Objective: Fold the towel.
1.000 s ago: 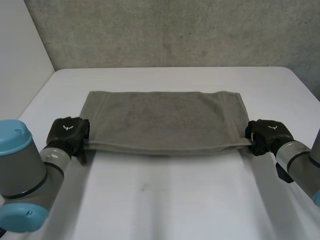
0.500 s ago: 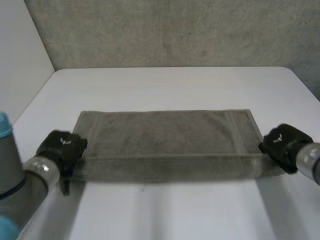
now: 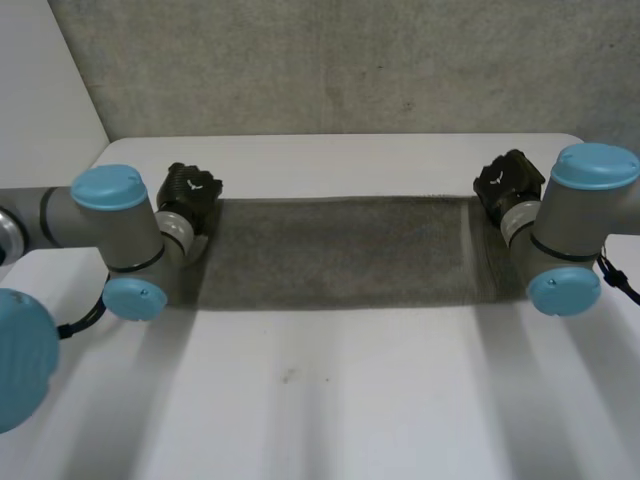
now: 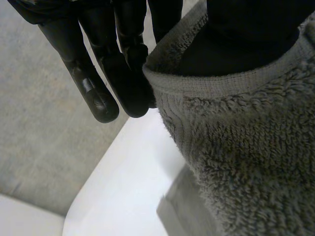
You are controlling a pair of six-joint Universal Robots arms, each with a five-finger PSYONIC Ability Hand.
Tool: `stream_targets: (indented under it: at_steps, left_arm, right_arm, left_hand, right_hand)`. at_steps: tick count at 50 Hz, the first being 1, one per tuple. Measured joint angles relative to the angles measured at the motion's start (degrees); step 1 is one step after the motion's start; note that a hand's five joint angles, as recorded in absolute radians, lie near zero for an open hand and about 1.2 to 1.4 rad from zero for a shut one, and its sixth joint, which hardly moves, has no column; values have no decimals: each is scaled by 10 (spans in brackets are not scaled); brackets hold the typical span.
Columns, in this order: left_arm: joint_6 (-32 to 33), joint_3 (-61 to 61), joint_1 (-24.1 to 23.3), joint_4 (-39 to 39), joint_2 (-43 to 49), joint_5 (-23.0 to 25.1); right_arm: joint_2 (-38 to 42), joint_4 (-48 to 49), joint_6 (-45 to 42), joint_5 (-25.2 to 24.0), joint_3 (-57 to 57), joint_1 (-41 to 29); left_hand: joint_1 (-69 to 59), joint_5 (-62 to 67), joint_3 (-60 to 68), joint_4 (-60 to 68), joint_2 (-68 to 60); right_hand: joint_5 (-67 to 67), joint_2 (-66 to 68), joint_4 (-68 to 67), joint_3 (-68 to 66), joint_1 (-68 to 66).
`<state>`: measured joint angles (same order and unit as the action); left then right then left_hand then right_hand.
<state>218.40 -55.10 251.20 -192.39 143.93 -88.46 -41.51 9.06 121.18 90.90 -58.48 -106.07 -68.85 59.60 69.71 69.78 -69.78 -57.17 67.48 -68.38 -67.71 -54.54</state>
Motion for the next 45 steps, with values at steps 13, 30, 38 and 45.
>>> stream_targets:
  at_steps: [13,30,38,45]
  left_arm:
    - [1,81,2,-14,72,29]
    - [-55,246,11,-145,-60,15]
    - [-157,149,17,-190,-184,7]
    - [-177,-19,27,-191,-221,12]
  right_arm:
    - [80,86,-1,-56,63,0]
    - [-50,183,56,-6,225,1]
    - [-180,216,159,-20,111,6]
    - [-226,207,180,-57,-60,7]
  left_hand:
    - [0,0,0,0,0]
    - [0,0,0,0,0]
    - [0,0,0,0,0]
    - [0,0,0,0,0]
  right_hand:
    - [-1,0,0,0,0]
    - [-1,2,0,-4,-3]
    - [-2,2,0,-4,-3]
    - [-3,2,0,-4,-6]
